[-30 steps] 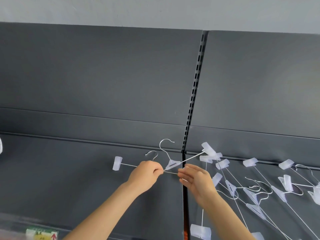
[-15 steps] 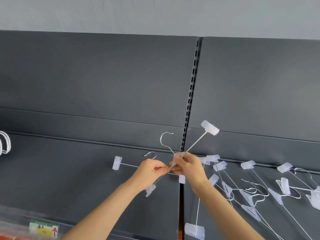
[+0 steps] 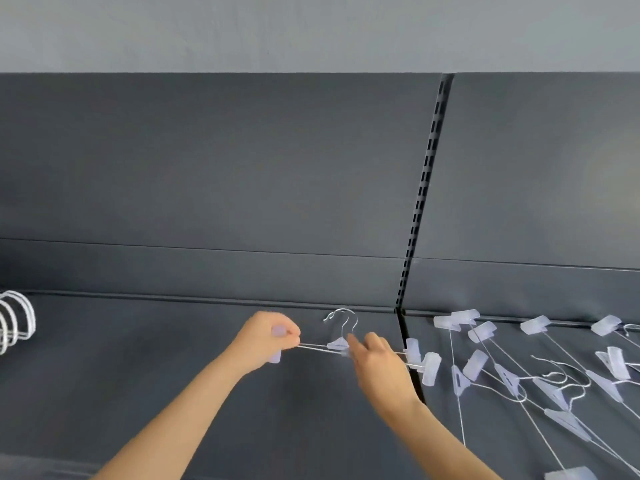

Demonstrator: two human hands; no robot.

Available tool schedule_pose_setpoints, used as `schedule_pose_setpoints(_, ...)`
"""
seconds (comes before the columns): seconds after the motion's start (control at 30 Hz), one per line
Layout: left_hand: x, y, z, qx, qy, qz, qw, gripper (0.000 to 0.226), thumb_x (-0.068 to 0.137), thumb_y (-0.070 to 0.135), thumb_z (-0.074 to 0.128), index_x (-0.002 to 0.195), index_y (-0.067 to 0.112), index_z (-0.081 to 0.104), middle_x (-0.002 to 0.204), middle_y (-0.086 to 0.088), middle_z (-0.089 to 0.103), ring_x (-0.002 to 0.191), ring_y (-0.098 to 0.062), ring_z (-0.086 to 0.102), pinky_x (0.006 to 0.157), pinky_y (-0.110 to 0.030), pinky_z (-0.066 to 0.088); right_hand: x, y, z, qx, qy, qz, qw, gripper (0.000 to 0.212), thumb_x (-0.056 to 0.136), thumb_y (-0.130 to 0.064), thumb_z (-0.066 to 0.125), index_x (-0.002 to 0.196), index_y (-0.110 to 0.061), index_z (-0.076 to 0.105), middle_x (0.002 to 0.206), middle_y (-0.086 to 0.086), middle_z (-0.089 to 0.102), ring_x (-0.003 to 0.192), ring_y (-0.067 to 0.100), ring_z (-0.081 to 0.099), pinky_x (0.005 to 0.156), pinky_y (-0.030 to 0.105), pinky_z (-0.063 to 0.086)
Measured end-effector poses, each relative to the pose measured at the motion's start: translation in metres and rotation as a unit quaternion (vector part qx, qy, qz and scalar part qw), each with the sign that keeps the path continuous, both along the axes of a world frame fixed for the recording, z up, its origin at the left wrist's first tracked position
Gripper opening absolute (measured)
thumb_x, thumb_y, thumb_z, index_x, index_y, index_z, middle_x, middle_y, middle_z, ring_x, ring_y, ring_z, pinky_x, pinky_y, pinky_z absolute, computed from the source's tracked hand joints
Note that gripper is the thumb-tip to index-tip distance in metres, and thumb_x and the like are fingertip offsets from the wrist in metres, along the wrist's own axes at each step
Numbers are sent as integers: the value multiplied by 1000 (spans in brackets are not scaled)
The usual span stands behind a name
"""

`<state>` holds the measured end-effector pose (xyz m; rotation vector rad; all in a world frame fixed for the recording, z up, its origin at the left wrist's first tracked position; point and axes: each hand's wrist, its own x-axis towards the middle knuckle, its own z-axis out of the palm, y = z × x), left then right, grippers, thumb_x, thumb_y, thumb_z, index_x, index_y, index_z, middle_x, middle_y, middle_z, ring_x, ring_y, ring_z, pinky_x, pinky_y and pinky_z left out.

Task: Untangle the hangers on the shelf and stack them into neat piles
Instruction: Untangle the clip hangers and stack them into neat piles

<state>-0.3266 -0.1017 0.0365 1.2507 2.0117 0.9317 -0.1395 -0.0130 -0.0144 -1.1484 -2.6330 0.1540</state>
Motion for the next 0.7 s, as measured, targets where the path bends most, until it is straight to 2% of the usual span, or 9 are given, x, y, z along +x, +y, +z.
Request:
schedule_pose_setpoints(0.1, -13, 6, -27, -19, 79, -47, 996, 15, 80, 13, 60, 68, 21, 63, 78, -3, 62, 70, -19, 58, 69, -22, 45, -7, 0, -17, -12, -35, -21, 999, 61, 87, -1, 41, 142, -20, 26, 116, 3, 51, 107, 22, 49, 82, 27, 40)
schedule_pose_setpoints(0.17, -18, 11, -43, -34, 185, -106, 976, 10, 84, 25, 60, 88, 21, 68, 89, 4, 62, 89, -15, 54, 82, -25, 43, -7, -5, -18, 10, -57, -22, 998, 58, 79, -6, 56, 134, -19, 43, 110, 3, 59, 103, 23, 55, 87, 30, 44)
schedule_pose_setpoints(0.23, -22, 15, -54, -41, 308, -158, 937, 28, 86, 41, 56, 107, 25, 65, 112, 9, 59, 111, -10, 44, 95, -24, 31, -4, -6, -16, 34, -57, -20, 998, 56, 42, -14, 83, 96, -23, 71, 77, -2, 67, 73, 15, 64, 66, 24, 53)
schedule_pose_setpoints(0.27, -22, 18, -58, -37, 341, -177, 923, 32, 86, 44, 54, 111, 27, 63, 121, 10, 54, 118, -10, 40, 99, -25, 26, -2, -6, -15, 46, -67, -20, 997, 59, 22, -15, 86, 79, -24, 74, 63, -4, 65, 61, 11, 63, 56, 20, 53)
schedule_pose_setpoints(0.33, -18, 21, -64, -15, 368, -200, 908, 28, 88, 39, 52, 109, 25, 65, 125, 10, 52, 123, -10, 39, 98, -24, 28, 1, -4, -17, 64, -67, -23, 995, 64, 13, -14, 85, 75, -26, 74, 61, -7, 65, 57, 9, 63, 52, 18, 53)
schedule_pose_setpoints(0.43, -18, 21, -73, 21, 383, -176, 907, 23, 90, 25, 46, 90, 14, 67, 113, 6, 59, 116, -8, 44, 83, -21, 37, 6, 7, -19, 72, -67, -49, 994, 64, 23, -24, 91, 85, -23, 75, 79, -2, 71, 71, 17, 70, 62, 29, 58)
schedule_pose_setpoints(0.5, -28, 17, -76, 29, 384, -154, 910, 24, 91, 23, 45, 87, 13, 67, 113, 6, 60, 116, -8, 44, 83, -19, 35, 7, 14, -15, 66, -94, -59, 992, 59, 40, -31, 91, 95, -22, 74, 88, 3, 72, 81, 21, 70, 75, 37, 58)
schedule_pose_setpoints(0.6, -49, 8, -75, 21, 381, -136, 914, 24, 91, 26, 46, 86, 16, 68, 113, 8, 59, 115, -7, 45, 86, -18, 34, -7, 22, -23, 8, -120, -20, 993, 50, 89, -21, 52, 138, -25, 40, 130, 3, 54, 123, 20, 48, 114, 37, 24)
schedule_pose_setpoints(0.7, -73, -7, -76, -5, 383, -110, 917, 24, 91, 29, 47, 82, 19, 66, 107, 12, 58, 112, -4, 45, 80, -17, 38, -34, 19, -34, -9, -93, 2, 996, 54, 92, -11, 37, 143, -27, 28, 136, 0, 47, 128, 18, 40, 117, 35, 10)
